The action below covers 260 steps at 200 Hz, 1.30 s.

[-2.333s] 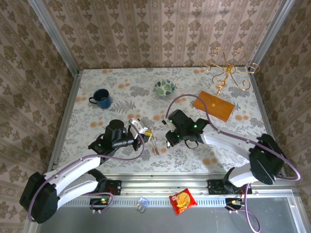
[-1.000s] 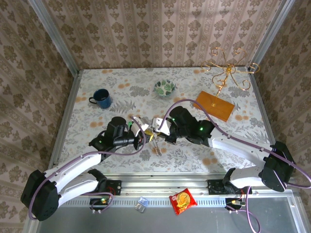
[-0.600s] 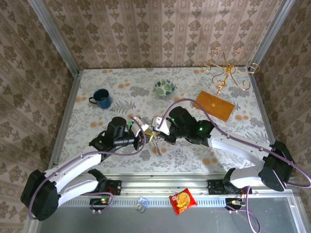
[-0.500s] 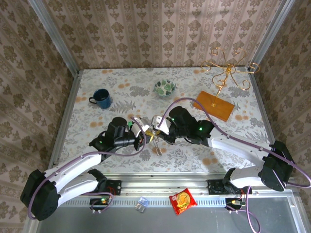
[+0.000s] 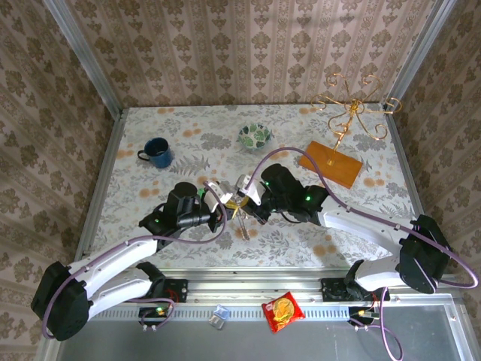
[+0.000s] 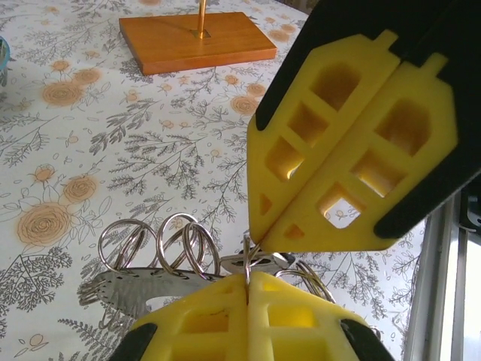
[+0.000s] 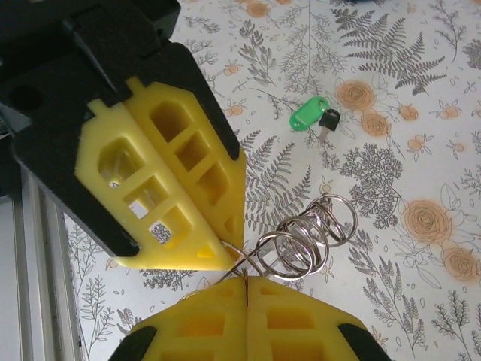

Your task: Put the keys on the keyring

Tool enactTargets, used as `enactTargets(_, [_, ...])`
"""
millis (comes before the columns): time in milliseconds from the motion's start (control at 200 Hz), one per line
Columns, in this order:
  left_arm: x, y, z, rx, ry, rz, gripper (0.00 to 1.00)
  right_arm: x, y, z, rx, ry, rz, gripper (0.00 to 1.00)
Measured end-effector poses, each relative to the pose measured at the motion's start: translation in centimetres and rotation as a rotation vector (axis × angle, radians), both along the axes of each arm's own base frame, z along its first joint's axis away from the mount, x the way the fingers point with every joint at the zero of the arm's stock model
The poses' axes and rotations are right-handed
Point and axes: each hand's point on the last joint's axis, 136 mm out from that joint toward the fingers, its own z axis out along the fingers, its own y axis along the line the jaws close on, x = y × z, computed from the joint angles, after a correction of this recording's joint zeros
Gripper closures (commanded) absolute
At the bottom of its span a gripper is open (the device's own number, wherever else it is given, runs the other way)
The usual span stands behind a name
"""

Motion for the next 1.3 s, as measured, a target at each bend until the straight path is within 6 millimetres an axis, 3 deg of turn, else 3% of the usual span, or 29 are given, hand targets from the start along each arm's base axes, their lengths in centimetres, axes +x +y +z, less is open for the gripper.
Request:
enactTargets(570, [0.6,0.0,-0.7,-0.022,-0.087,0.044,1.0,1.9,-1.0,-0.6,0.152,0.189,-0.215,1.0])
enactTargets(805, [0.9,0.0,-0.7,-0.042,-0.165,0.066,1.0,2.6,-0.9,-0.9,0.203,0.269,-0.25,1.0])
enactTargets(1025, [1.1,0.1,-0.9,-0.038,-0.21,0.083,1.0,2.8,-0.6,-2.8,0.195,0.351,-0.259,1.0])
enactTargets(1280, [1.1,0.0,-0.7,-0.041,-0.254,0.082,1.0,2.9,-0.7,-3.0,0.223,0.42,-0.269,1.0])
enactTargets(1300, [1.0,0.0,-0.8,-0.04,-0.255,0.081,1.0,2.9,-0.7,-3.0,0.224,0.423,-0.269,0.95])
